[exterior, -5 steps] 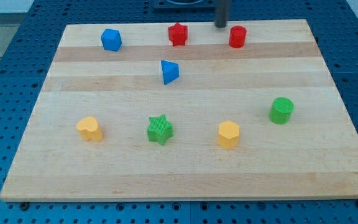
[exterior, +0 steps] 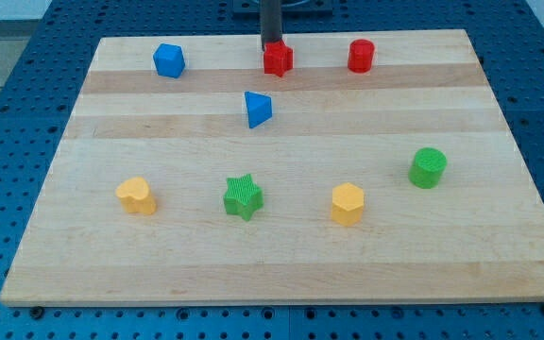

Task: Place the red star towards the left side of the red circle

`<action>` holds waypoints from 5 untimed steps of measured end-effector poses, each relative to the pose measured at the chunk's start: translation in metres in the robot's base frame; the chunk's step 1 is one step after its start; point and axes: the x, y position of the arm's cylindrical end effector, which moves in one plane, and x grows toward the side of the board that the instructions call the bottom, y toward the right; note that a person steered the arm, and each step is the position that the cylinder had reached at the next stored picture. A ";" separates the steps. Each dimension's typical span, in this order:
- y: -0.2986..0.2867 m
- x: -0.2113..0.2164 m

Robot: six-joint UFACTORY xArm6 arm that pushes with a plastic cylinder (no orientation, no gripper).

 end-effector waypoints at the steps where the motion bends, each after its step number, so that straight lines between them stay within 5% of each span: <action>1: -0.026 0.001; 2: -0.051 0.028; 4: 0.051 0.029; 5: 0.033 0.014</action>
